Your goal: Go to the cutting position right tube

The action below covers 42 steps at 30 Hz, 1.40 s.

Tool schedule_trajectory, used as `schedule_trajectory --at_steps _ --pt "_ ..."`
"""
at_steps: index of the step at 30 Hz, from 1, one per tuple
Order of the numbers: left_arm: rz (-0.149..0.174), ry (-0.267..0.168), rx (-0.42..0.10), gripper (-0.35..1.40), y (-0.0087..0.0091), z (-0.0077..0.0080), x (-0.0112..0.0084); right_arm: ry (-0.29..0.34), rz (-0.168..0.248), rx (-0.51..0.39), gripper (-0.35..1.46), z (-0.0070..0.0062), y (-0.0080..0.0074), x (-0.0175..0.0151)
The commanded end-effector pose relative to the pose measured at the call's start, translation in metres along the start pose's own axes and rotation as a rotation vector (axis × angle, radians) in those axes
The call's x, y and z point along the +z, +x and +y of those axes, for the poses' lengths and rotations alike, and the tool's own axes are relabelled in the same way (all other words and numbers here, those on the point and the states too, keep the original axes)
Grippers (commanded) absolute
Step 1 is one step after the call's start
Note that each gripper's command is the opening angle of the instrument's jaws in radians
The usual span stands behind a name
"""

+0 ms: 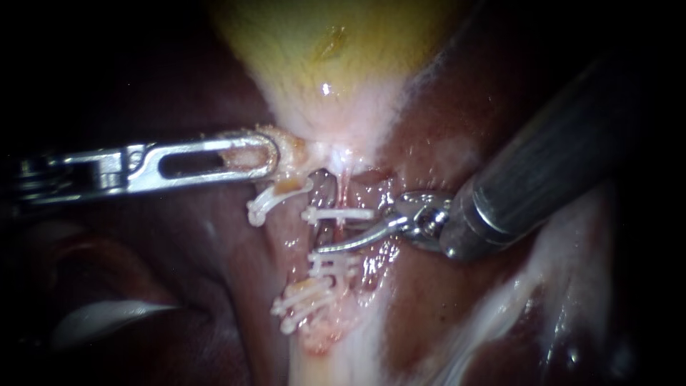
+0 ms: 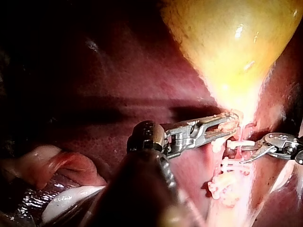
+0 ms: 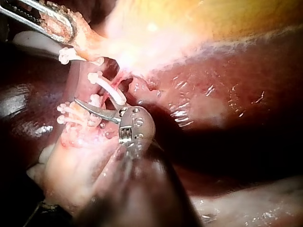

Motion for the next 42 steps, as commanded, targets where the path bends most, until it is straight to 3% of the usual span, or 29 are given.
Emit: schedule_trajectory --at_steps 1,13,22,42 --pt "0.000 0.000 0.000 -0.35 0.0000 0.0000 0.0000 0.005 -0.002 -0.003 1.43 0.0000 0.0000 0.0002" --pt "0.000 0.000 0.000 -0.35 0.0000 0.0000 0.0000 0.048 0.023 -0.019 1.43 0.0002 0.0001 0.0009" --pt "0.001 0.002 0.001 -0.35 -0.0001 0.0004 -0.0001 0.114 0.044 -0.038 1.43 -0.0012 0.0000 0.0007" --pt "0.001 0.002 0.002 -0.35 0.0000 0.0006 0.0000 0.160 0.073 -0.068 1.43 -0.0021 0.0006 0.0024"
